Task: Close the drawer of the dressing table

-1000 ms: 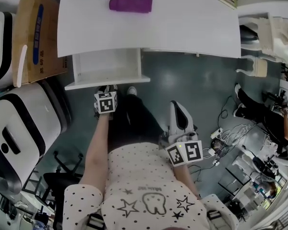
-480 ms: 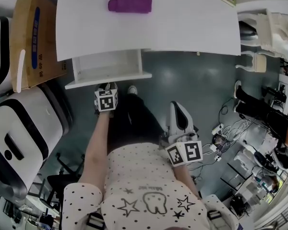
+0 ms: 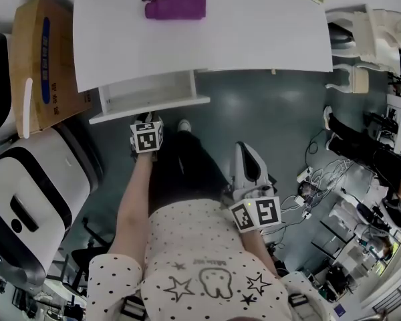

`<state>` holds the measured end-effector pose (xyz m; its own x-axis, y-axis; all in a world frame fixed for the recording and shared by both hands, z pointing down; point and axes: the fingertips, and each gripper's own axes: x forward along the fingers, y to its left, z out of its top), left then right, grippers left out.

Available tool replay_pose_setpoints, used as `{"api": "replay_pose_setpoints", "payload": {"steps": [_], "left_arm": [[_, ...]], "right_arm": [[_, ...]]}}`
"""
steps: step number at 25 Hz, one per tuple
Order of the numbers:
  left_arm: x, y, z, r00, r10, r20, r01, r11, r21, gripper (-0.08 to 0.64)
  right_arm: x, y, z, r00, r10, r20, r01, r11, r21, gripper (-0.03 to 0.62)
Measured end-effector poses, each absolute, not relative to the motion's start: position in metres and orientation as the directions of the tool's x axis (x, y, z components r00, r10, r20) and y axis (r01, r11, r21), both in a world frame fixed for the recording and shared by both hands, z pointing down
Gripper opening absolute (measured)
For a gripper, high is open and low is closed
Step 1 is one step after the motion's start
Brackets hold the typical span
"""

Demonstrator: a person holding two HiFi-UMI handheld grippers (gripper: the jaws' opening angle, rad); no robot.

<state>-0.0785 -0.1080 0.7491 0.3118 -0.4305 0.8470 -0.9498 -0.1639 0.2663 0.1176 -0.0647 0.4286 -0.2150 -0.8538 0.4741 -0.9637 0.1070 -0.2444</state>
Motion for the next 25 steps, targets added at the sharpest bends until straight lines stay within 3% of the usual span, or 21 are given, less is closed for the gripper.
{"api": "replay_pose_setpoints", "payload": {"steps": [25], "left_arm": [[-0.084, -0.162, 0.752, 0.308, -0.462, 0.832, -0.95, -0.206, 0.236, 0.098]], "right_arm": [[0.118, -0.067, 0.429, -0.128, -0.869, 0.477, -0.975, 0.022, -0.221, 0.003]]}}
